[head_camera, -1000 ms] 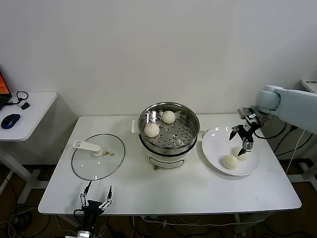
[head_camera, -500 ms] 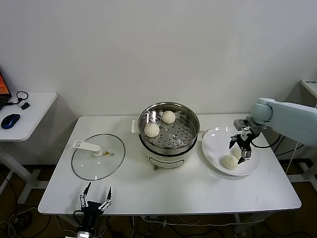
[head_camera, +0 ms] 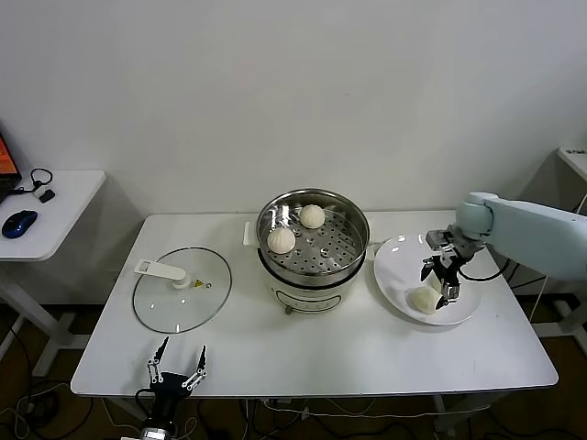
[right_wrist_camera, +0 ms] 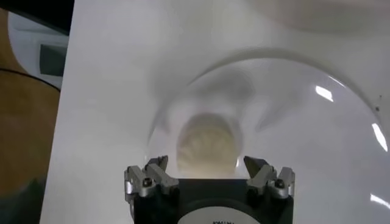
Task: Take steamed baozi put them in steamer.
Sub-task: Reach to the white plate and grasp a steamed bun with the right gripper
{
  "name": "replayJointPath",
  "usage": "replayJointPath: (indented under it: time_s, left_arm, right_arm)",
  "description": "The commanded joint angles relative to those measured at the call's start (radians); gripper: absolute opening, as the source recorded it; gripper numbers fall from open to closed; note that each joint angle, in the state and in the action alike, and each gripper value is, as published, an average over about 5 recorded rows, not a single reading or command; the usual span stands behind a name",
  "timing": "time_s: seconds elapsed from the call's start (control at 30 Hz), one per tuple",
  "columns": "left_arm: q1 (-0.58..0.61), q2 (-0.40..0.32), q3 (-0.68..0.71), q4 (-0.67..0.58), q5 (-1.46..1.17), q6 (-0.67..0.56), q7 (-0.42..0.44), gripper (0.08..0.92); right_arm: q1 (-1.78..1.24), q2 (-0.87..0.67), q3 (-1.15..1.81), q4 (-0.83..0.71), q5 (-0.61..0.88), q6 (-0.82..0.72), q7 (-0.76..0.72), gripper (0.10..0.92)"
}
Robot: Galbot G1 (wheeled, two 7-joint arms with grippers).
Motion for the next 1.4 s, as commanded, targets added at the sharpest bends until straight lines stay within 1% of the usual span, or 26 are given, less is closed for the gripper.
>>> replayJointPath:
  time_s: [0.03, 0.8, 1.23, 1.4]
  left_arm:
    - [-0.002, 0.001, -0.001, 0.002, -0.002, 0.001, 0.0, 0.823]
    - [-0.007, 0.0, -0.005, 0.005, -0.003, -0.001, -0.001, 0.823]
    - [-0.007, 0.001, -0.007, 0.004, -0.005, -0.001, -0.001, 0.823]
    - [-0.004, 0.002, -0.005, 0.0, -0.005, -0.001, -0.001, 0.823]
  right_arm:
    - [-0.042, 0.009, 0.026, -0.022, -0.024, -0.003, 0.002, 0.823]
    - [-0.064, 0.027, 0.055, -0.065, -0.047, 0.001, 0.002, 0.819]
    - [-0.054, 0.022, 0.053, -0.05, -0.045, 0.002, -0.004, 0.668]
    - [-0.014, 0.009, 0.034, -0.019, -0.04, 0.005, -0.006, 0.643]
